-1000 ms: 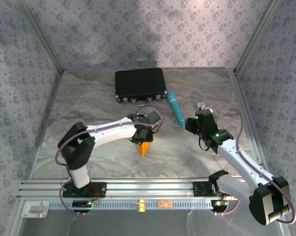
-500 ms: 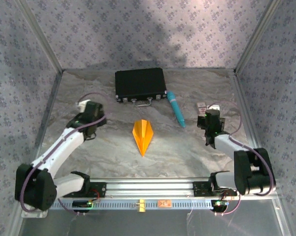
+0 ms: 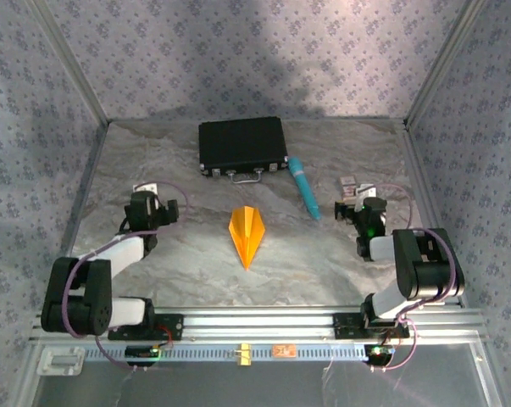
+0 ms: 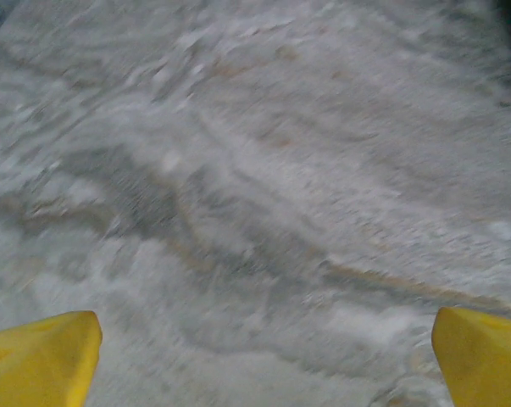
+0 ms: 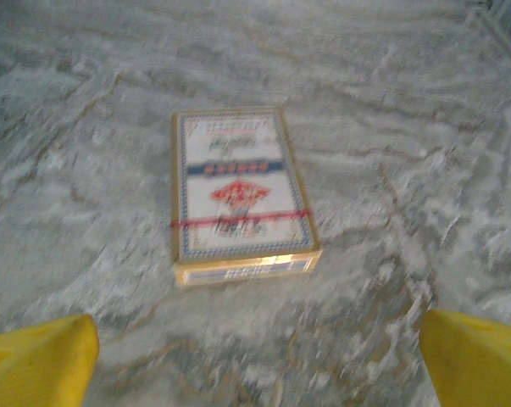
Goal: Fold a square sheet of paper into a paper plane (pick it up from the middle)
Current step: Reset both arms
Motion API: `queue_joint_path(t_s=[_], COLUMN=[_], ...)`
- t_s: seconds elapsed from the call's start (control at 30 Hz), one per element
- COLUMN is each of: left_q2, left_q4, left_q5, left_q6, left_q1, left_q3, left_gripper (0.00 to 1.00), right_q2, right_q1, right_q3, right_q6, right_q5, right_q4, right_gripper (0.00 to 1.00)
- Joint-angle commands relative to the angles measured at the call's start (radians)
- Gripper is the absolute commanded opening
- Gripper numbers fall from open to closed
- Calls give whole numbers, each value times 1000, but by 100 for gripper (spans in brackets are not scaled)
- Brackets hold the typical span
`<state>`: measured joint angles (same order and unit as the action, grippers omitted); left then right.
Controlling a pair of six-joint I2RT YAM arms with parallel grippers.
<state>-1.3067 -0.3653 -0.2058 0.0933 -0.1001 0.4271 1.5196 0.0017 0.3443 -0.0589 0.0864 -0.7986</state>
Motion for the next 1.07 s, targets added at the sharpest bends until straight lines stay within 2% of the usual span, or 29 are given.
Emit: queue_joint_path(t_s=[0.0, 0.13, 0.23, 0.33, 0.4, 0.47, 0.5, 0.57, 0.6, 0.67, 0.7, 0.77, 1.03], left_q2=[-23, -40, -45, -68, -104, -159, -183, -253, -220, -244, -225, -236, -229], left_q4=[-241, -200, -216, -373, -328, -400, -398, -526, -418, -503, -435, -473, -445], left_q5=[160, 206, 157, 89, 146, 195, 196, 174, 203, 197, 195, 176, 172], left_q6=[-115, -131, -135, -173, -141, -130, -114, -65, -49, -50, -51, -57, -78], left_q1=[2, 2, 3, 11, 56, 79, 93, 125, 143, 142, 141, 131, 112], left_q3=[-25, 3, 4, -41, -9, -16, -11, -31, -13, -27, -15, -19, -12], left_gripper=[100, 100, 100, 100, 100, 100, 100, 100, 100, 100, 100, 100, 100], right_q2=[-2, 0, -2, -2, -2, -2, -1, 0, -1, -1, -2, -1, 0], right_q1=[-16, -16, -20, -22, -21, -21, -22, -21, -22, -21, -22, -21, -22], right_q3=[47, 46, 48, 49, 49, 48, 48, 49, 49, 48, 48, 49, 50], right_q6=[38, 37, 38, 39, 38, 38, 38, 37, 37, 37, 38, 38, 37], right_q5=[27, 25, 9, 9, 9, 9, 7, 8, 9, 9, 7, 9, 8], right_q4=[1, -7, 0, 1, 0, 1, 1, 1, 1, 1, 1, 1, 2], right_gripper=[99, 99, 99, 99, 99, 99, 99, 99, 99, 99, 99, 99, 99])
